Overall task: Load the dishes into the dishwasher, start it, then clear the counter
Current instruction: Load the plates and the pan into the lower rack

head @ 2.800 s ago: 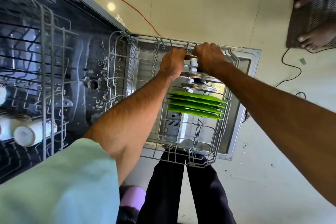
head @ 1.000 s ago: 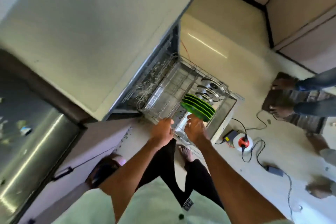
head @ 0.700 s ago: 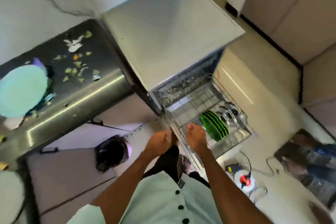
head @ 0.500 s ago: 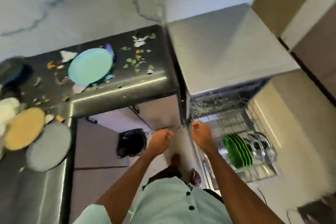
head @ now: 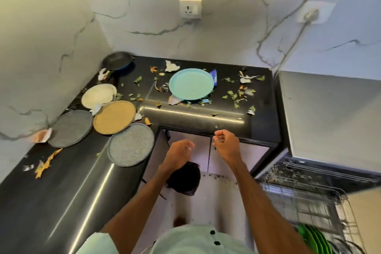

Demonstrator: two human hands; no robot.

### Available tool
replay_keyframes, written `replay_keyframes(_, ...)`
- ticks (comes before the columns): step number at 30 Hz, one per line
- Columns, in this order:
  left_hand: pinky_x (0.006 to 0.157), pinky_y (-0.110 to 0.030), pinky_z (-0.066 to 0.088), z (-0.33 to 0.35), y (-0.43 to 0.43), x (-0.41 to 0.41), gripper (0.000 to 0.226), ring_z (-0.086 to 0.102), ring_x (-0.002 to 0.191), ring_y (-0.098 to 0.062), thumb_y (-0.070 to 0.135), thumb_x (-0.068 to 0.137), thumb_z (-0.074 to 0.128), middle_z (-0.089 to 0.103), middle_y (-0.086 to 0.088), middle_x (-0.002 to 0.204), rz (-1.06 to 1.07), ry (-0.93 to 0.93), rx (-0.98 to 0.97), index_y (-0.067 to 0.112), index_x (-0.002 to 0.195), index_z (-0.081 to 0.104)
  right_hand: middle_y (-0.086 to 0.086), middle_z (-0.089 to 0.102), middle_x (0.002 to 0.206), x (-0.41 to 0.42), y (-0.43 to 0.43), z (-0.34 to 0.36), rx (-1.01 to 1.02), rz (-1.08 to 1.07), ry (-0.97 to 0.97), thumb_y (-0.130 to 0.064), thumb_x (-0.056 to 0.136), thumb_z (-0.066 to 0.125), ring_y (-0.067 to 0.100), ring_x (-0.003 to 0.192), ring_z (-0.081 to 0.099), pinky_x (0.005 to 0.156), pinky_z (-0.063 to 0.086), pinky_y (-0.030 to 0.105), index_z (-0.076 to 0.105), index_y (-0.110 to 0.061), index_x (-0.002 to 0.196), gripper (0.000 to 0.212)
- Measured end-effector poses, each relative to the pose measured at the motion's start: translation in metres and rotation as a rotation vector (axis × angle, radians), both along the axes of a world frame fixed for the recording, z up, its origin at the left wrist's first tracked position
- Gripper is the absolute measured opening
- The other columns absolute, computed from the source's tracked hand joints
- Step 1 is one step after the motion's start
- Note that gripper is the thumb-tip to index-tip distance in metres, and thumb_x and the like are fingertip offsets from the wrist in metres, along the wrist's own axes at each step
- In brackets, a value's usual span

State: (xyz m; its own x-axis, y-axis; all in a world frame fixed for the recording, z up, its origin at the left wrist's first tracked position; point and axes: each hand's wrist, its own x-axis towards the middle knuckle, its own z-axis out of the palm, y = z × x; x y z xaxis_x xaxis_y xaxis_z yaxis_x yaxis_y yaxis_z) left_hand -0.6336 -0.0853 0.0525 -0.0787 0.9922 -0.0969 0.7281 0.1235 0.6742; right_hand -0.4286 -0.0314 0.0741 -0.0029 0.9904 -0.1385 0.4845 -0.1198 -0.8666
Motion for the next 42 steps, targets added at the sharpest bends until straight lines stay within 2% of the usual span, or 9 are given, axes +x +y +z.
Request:
replay_keyframes(5,0.084,-0.034,0.057,0.008,0.012,-0.080,0.023,0.069,0.089,-0.013,0.012,0.087,0.059,0.074,0.004,0.100,0.101,-0.045,0.007,0.023,0.100,0.073,0.001,0.075,0.083,-0.078,0.023,-0.008,0.001,0.062,0.045,-0.017,0.084,0.065,0.019,0.075,0.074,0.075,0.061,0.049,0.070,-0.023,0.097,0.016)
replay_keyframes(12,0.079,-0.024,0.051,0.017,0.004,-0.156,0.026,0.065,0.082,-0.008,0.019,0.085,0.053,0.073,0.011,0.098,0.164,0.030,0.025,0.027,0.101,0.072,0.001,0.075,0.084,-0.165,0.032,-0.018,-0.030,0.154,0.074,-0.020,0.080,0.061,0.020,0.076,0.074,0.073,0.061,0.049,0.070,-0.020,0.098,0.020)
replay_keyframes(15,0.075,-0.026,0.051,0.021,-0.004,-0.175,0.011,0.063,0.076,-0.005,0.019,0.087,0.062,0.070,0.013,0.086,0.266,0.030,0.045,0.026,0.090,0.070,0.000,0.076,0.078,-0.189,0.034,-0.016,-0.066,0.217,0.059,-0.015,0.079,0.062,0.019,0.073,0.074,0.073,0.062,0.049,0.069,-0.022,0.092,0.016)
replay_keyframes(19,0.058,-0.019,0.044,0.026,-0.009,-0.191,0.011,0.061,0.063,0.003,0.032,0.085,0.072,0.066,0.014,0.068,0.421,0.031,0.072,0.028,0.077,0.065,-0.004,0.075,0.067,-0.205,0.038,0.000,-0.106,0.226,0.030,-0.004,0.086,0.062,0.015,0.069,0.074,0.067,0.062,0.037,0.069,-0.024,0.079,0.022)
replay_keyframes(22,0.055,-0.014,0.039,0.026,-0.006,-0.194,0.016,0.060,0.061,0.005,0.038,0.084,0.073,0.065,0.014,0.065,0.473,0.056,0.046,0.026,0.075,0.067,-0.005,0.074,0.064,-0.206,0.043,0.005,-0.089,0.210,0.020,-0.010,0.089,0.068,0.011,0.061,0.073,0.061,0.060,0.031,0.072,-0.022,0.076,0.019)
replay_keyframes(31,0.057,-0.025,0.049,0.022,0.025,-0.174,0.025,0.062,0.063,-0.001,0.043,0.085,0.070,0.066,0.012,0.064,0.543,0.048,-0.032,0.023,0.071,0.068,-0.006,0.072,0.060,-0.194,0.081,0.002,-0.085,0.319,-0.011,-0.025,0.087,0.077,0.007,0.057,0.071,0.063,0.062,0.034,0.075,-0.019,0.072,0.016)
replay_keyframes(35,0.054,-0.022,0.037,0.024,0.043,-0.167,0.031,0.056,0.059,0.002,0.043,0.091,0.064,0.062,0.013,0.059,0.633,0.036,-0.060,0.020,0.070,0.065,-0.005,0.073,0.061,-0.197,0.116,0.002,-0.140,0.404,-0.031,-0.037,0.088,0.075,0.008,0.058,0.072,0.067,0.063,0.038,0.074,-0.018,0.072,0.025)
replay_keyframes(37,0.058,-0.024,0.040,0.021,0.044,-0.169,0.033,0.059,0.062,-0.001,0.048,0.091,0.061,0.065,0.013,0.063,0.690,0.022,-0.084,0.021,0.072,0.063,-0.006,0.073,0.062,-0.203,0.128,-0.002,-0.179,0.467,-0.067,-0.038,0.088,0.074,0.008,0.058,0.071,0.069,0.063,0.038,0.074,-0.019,0.074,0.024)
replay_keyframes(42,0.072,-0.028,0.046,0.010,0.020,-0.184,0.009,0.062,0.078,-0.010,0.035,0.089,0.061,0.062,0.013,0.080,0.866,0.006,-0.165,0.028,0.084,0.059,-0.005,0.073,0.064,-0.229,0.119,-0.030,-0.278,0.673,-0.191,-0.038,0.080,0.078,0.014,0.066,0.072,0.070,0.063,0.042,0.073,-0.023,0.067,0.020)
